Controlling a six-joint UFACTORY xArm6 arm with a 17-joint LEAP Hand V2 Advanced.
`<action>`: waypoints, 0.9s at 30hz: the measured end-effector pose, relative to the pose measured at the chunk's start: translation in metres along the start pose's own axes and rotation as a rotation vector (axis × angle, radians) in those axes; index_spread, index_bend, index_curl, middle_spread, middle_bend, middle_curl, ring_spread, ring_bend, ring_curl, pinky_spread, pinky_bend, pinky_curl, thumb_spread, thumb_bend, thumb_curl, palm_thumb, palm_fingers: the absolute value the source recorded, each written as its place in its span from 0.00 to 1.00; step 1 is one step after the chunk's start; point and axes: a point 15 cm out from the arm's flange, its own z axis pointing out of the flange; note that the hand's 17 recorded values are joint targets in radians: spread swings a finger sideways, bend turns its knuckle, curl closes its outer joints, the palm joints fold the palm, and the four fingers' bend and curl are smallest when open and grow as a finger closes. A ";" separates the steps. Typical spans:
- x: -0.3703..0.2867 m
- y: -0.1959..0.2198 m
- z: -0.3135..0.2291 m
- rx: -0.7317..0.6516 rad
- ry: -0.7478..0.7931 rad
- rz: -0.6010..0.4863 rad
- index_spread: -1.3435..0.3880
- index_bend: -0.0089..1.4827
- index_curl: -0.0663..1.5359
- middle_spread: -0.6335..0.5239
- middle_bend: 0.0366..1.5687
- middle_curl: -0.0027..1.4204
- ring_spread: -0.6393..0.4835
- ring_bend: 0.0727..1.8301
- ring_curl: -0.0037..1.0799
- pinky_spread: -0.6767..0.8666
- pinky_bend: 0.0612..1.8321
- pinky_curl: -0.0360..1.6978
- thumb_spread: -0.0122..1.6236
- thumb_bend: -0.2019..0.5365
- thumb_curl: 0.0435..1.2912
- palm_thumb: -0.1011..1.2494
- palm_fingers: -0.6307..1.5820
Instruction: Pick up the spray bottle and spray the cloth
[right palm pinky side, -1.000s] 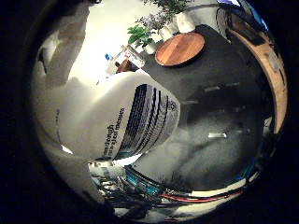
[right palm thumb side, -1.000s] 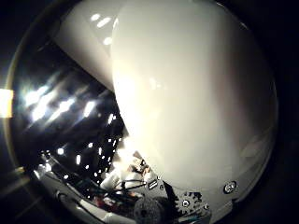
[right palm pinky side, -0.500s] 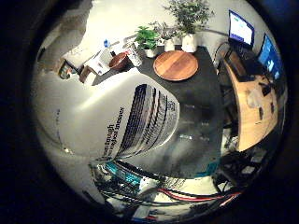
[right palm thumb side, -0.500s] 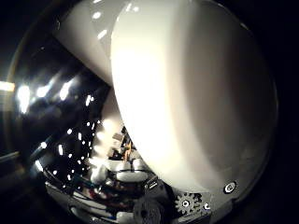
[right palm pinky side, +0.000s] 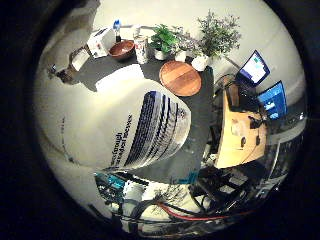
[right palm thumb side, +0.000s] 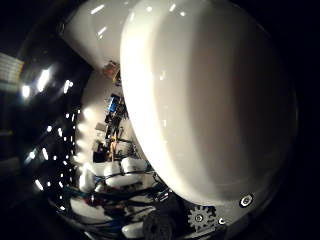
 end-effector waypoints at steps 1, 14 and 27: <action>-0.002 -0.001 0.005 -0.014 0.026 -0.008 0.67 0.83 0.48 0.47 0.89 0.45 0.38 0.72 0.72 0.31 0.52 0.86 0.66 0.26 0.50 0.83 0.80; -0.032 -0.024 0.104 -0.167 0.220 -0.112 0.67 0.84 0.48 0.47 0.89 0.45 0.38 0.72 0.72 0.31 0.52 0.87 0.65 0.26 0.52 0.82 0.80; -0.046 -0.023 0.186 -0.260 0.261 -0.118 0.67 0.84 0.48 0.46 0.89 0.45 0.37 0.71 0.73 0.30 0.52 0.87 0.66 0.26 0.53 0.81 0.80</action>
